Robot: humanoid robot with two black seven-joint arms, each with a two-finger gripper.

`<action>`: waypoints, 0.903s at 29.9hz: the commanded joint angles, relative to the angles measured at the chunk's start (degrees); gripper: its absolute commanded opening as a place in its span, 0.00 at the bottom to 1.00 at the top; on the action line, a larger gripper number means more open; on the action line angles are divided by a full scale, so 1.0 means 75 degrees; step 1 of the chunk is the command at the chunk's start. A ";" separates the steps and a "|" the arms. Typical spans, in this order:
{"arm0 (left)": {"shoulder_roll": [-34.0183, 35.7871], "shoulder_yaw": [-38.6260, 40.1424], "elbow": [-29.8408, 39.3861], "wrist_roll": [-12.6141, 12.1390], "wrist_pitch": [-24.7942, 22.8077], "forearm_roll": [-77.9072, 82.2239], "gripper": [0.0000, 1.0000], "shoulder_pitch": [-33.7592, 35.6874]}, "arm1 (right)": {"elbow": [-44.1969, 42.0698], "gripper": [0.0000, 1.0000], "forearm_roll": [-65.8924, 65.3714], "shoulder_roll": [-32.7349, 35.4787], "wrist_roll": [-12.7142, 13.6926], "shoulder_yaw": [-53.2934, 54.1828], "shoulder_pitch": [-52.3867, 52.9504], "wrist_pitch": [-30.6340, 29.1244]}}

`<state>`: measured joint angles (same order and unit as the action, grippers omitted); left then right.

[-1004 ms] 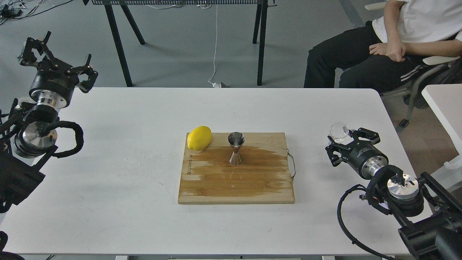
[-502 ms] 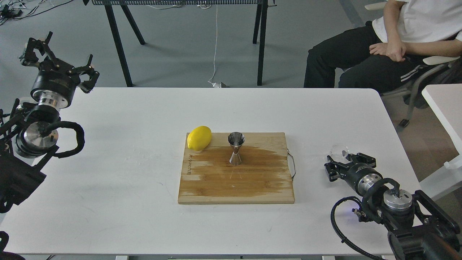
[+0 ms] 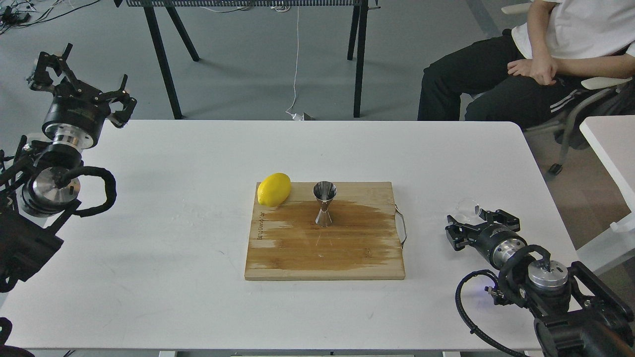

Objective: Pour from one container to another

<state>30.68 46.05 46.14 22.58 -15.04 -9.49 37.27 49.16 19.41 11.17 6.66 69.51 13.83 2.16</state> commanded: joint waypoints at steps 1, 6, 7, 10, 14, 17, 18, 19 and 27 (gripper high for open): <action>0.0011 0.0000 0.0000 0.0001 -0.0011 0.0000 1.00 -0.0001 | 0.0020 1.00 -0.0009 0.0197 -0.0009 0.0037 -0.0051 -0.0485; 0.0011 -0.0023 0.0000 0.0001 -0.0011 0.0000 1.00 -0.0001 | -0.0003 1.00 -0.0079 0.0338 -0.0009 -0.0104 0.0031 -0.1750; -0.0001 -0.0035 0.0011 0.0001 0.0001 0.0012 1.00 -0.0001 | -0.0015 1.00 -0.0103 0.0373 -0.0009 -0.0127 0.0078 -0.2054; -0.0013 -0.0047 0.0035 0.0001 0.0013 0.0012 1.00 -0.0001 | -0.0015 1.00 -0.0173 0.0502 -0.0009 -0.0256 0.0311 -0.2642; -0.0001 -0.0047 0.0058 0.0001 0.0001 0.0012 1.00 0.0011 | -0.0015 1.00 -0.0618 0.0596 -0.0079 -0.0631 0.0815 -0.2854; 0.0046 -0.0035 0.0047 0.0001 -0.0011 0.0012 1.00 0.0011 | -0.0003 1.00 -0.0783 0.0596 -0.0126 -0.0631 0.1178 -0.2971; 0.0069 -0.0023 0.0047 0.0001 -0.0011 0.0012 1.00 0.0011 | -0.0015 1.00 -0.0783 0.0608 -0.0184 -0.0631 0.1319 -0.3076; 0.0069 -0.0023 0.0047 0.0001 -0.0011 0.0012 1.00 0.0011 | -0.0015 1.00 -0.0783 0.0643 -0.0289 -0.0620 0.1448 -0.3193; 0.0011 0.0000 0.0047 0.0001 -0.0011 0.0012 1.00 -0.0001 | -0.0553 1.00 -0.0830 0.1030 -0.1778 -0.0655 0.2455 -0.4021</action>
<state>31.15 45.98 46.50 22.59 -15.12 -9.40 37.38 47.07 13.23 18.46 -3.68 64.76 29.38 -27.56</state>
